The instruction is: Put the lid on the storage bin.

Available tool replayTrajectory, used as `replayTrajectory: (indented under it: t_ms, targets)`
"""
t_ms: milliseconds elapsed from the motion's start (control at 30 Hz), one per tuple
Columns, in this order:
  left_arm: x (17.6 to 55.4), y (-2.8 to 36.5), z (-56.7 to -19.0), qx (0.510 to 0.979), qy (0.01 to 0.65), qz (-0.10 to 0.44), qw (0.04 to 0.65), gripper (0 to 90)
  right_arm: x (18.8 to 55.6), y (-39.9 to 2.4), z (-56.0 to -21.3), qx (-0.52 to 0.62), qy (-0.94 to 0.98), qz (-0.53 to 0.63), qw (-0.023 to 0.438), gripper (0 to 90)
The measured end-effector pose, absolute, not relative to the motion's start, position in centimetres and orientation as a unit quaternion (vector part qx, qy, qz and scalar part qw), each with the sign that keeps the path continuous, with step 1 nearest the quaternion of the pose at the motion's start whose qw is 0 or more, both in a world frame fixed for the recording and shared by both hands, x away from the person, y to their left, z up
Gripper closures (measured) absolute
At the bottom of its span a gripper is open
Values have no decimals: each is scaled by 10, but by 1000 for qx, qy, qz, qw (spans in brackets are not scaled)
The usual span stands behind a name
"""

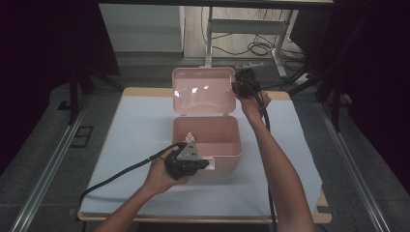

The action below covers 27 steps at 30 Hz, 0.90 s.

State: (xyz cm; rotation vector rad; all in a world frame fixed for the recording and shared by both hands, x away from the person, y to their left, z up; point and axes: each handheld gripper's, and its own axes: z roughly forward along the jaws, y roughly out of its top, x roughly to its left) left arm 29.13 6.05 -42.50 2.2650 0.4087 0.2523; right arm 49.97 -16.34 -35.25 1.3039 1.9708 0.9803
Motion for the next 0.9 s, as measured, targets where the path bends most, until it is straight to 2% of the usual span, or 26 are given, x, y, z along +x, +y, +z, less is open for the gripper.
replayTrajectory:
  t_ms: [900]
  targets:
    - [291,61,-425,898,158,104,398,900,459,-170,-340,471,708,419,317,870]
